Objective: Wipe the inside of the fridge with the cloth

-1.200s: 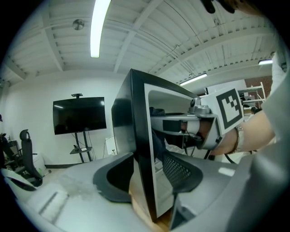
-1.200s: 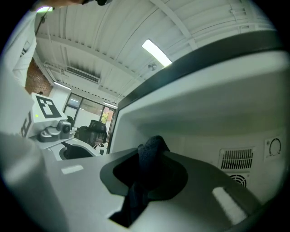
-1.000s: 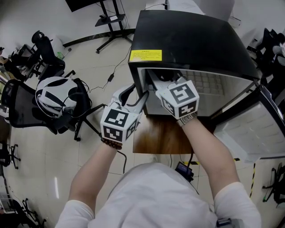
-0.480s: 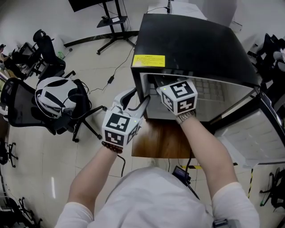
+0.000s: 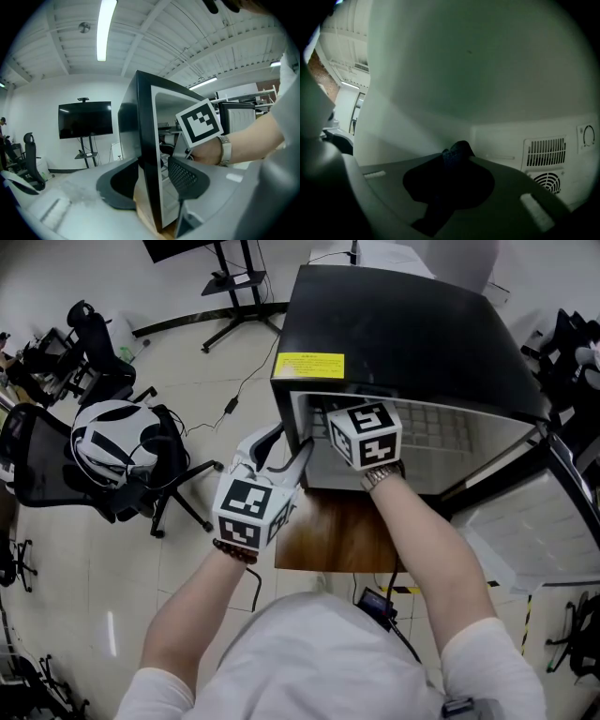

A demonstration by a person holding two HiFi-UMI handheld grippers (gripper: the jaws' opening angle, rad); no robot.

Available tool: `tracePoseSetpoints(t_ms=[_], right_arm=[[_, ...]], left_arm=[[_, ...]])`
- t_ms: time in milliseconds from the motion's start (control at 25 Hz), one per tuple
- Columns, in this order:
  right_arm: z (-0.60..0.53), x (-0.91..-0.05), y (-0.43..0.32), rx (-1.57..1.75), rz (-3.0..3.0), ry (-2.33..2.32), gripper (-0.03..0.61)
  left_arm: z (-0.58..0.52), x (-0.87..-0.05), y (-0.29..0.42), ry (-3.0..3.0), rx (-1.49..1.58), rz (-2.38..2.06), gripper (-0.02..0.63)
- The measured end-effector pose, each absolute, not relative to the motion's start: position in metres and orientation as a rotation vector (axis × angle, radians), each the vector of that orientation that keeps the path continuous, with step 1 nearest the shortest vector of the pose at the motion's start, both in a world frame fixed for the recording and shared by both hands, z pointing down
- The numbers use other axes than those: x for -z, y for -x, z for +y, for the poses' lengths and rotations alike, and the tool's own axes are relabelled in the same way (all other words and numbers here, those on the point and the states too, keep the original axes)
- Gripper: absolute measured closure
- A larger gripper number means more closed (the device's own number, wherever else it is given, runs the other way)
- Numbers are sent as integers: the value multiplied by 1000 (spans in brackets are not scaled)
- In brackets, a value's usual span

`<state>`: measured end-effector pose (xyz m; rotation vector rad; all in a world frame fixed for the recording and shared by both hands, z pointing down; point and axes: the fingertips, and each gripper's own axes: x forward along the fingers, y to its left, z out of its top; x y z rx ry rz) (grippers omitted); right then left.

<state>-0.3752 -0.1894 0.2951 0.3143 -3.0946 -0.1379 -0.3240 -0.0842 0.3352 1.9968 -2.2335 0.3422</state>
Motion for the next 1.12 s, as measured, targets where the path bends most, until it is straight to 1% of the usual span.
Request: tracePoseSetpoints(t_ms=[680,1120], right_arm=[[-217,-307,391,150,-3072,-439,540],[-248,-309,382,179,-3041,-575,540]], left_arm=[[-84,-337,324,-1992,-383,-2242,417],[-84,-337,325,-1987,-385,-2254,417]])
